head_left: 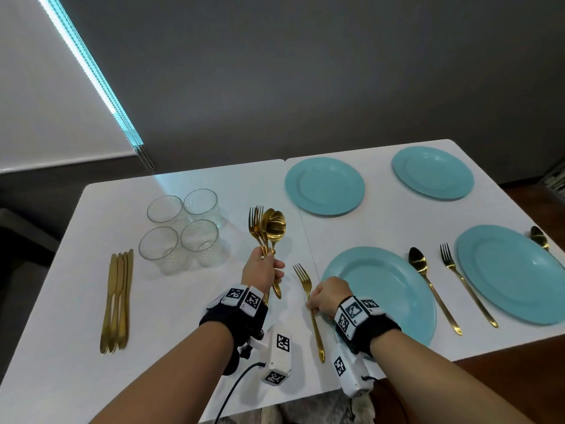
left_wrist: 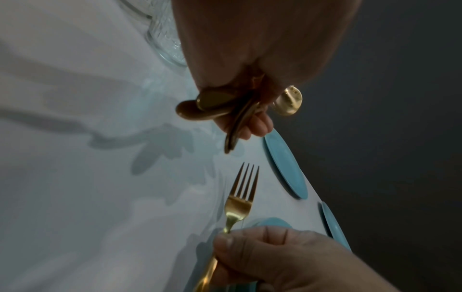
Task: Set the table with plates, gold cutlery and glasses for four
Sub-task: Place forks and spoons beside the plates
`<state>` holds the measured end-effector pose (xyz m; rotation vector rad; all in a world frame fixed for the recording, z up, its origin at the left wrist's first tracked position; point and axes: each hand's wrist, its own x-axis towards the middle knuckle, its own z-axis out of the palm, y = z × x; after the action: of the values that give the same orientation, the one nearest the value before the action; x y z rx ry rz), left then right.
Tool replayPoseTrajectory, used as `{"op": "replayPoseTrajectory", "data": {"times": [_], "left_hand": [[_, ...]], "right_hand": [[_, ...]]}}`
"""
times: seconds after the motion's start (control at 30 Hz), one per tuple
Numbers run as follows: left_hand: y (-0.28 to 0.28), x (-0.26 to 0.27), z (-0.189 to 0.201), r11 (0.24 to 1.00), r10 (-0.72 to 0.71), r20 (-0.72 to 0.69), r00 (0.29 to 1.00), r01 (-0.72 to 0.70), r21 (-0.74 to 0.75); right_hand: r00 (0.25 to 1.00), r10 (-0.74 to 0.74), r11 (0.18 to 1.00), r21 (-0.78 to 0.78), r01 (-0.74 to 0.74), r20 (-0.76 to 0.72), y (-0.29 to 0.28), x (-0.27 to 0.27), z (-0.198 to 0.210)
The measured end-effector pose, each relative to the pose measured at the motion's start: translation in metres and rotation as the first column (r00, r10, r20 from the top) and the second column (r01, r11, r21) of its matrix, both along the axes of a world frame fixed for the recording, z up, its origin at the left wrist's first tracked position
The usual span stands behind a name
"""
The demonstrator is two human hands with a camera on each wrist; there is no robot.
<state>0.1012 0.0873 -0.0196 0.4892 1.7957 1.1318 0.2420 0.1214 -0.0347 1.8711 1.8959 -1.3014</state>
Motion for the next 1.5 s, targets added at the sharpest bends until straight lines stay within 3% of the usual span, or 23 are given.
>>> {"op": "replayPoseTrajectory", "data": {"times": [0.5, 0.9, 1.5], "left_hand": [[-0.02, 0.001, 0.0, 1.0, -0.025, 0.03, 0.999, 0.024, 0.018], [-0.021, 0.01, 0.002, 0.999, -0.051, -0.008, 0.999, 0.051, 0.005], [-0.018, 0.011, -0.003, 0.997, -0.069, -0.023, 0.997, 0.07, 0.012]], "right_hand": [[0.96, 0.083, 0.976, 0.174, -0.133, 0.268, -0.02, 0.003, -0.013], [0.959, 0.034, 0.969, 0.225, -0.101, 0.282, -0.021, 0.018, 0.002], [0.933, 0.153, 0.932, 0.267, -0.247, 0.327, -0.02, 0.017, 0.005]]}}
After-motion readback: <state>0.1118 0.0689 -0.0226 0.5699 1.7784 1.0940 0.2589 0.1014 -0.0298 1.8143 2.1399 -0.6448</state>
